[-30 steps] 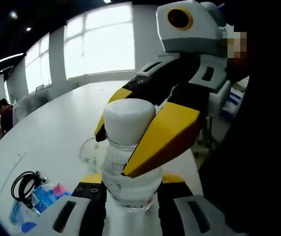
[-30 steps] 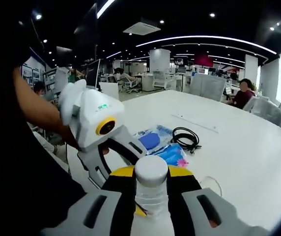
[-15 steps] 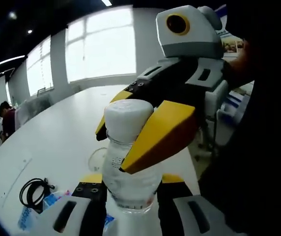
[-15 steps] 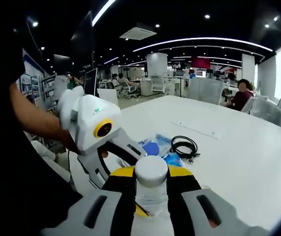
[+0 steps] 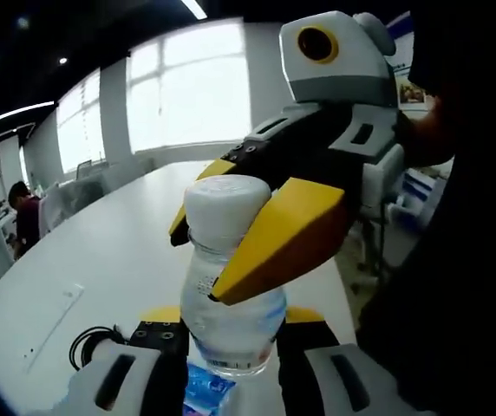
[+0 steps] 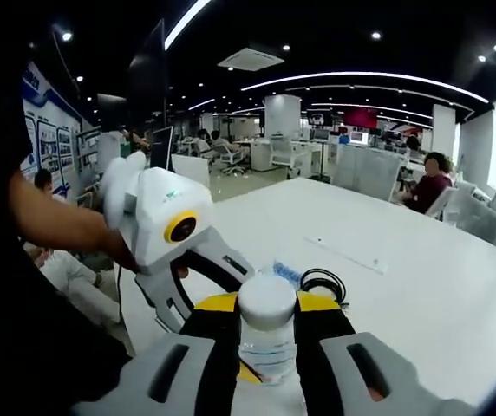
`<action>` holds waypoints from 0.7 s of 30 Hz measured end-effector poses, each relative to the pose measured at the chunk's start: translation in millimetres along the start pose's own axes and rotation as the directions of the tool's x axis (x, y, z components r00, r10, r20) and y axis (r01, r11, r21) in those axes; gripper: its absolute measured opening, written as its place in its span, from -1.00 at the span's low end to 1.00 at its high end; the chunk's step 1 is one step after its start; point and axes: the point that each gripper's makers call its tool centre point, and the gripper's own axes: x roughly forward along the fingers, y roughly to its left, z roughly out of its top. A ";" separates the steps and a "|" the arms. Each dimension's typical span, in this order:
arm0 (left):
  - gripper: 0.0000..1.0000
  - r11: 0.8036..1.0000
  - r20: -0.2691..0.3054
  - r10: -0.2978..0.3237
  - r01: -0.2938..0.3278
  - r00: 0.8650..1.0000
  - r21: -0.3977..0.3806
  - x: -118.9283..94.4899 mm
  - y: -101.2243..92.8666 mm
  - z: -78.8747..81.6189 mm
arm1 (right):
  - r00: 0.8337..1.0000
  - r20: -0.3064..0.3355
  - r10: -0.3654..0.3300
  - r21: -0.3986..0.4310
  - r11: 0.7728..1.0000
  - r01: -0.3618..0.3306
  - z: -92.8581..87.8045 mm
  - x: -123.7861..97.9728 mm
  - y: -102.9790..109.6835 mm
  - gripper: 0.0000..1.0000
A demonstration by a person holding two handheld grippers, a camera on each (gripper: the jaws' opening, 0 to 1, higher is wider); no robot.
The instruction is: Arrange the tabletop items into an orderly group along one side of the table until the central work area is clear of visible clutter.
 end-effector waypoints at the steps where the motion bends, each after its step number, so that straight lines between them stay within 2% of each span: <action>1: -0.27 1.000 0.003 0.003 -0.003 1.000 0.000 -2.4 2.9 1.7 | 1.000 0.006 0.002 0.000 1.000 -0.002 5.5 2.0 -0.8 -0.65; 9: -0.28 1.000 0.031 0.026 -0.025 0.999 -0.014 -26.1 30.5 19.4 | 0.999 0.027 0.022 -0.018 1.000 -0.022 40.1 16.9 -5.1 -0.65; 21: -0.28 0.998 0.062 0.050 -0.047 0.997 -0.041 -52.7 68.7 32.0 | 0.999 0.014 0.046 -0.038 0.998 -0.045 80.7 46.8 -11.3 -0.65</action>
